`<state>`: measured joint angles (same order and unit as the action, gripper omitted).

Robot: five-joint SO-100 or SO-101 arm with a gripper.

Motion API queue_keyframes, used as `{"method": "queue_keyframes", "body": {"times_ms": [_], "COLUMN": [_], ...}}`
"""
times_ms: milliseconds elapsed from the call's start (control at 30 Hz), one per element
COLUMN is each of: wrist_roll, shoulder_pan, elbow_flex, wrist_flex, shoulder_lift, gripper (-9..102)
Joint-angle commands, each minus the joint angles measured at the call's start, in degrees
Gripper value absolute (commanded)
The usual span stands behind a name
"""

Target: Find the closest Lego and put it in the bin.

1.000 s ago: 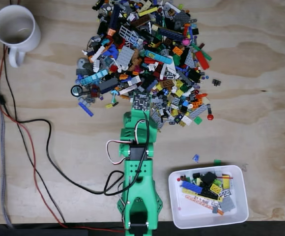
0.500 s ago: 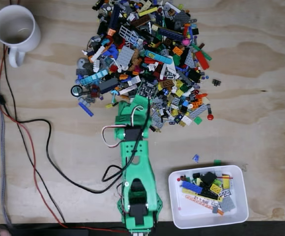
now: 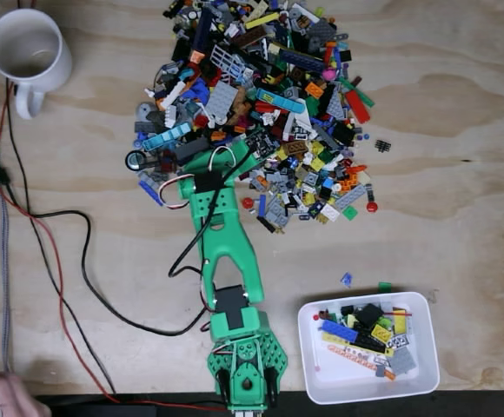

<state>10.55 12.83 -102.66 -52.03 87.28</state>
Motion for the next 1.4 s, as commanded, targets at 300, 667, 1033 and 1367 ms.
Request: {"method": "queue_keyframes", "body": {"times_ms": [300,667,1033,1367], "wrist_roll": [0.0,0.09,10.46,31.55], "shoulder_pan": [-3.25,-3.43,-1.67,-5.45], "elbow_flex": [5.62,8.44,14.41,17.14], "wrist_flex": [6.77,8.7,-0.88,-33.31], "shoulder_lift": [-5.36,-10.02,-5.8,23.03], "gripper": [16,14,0,0]}}
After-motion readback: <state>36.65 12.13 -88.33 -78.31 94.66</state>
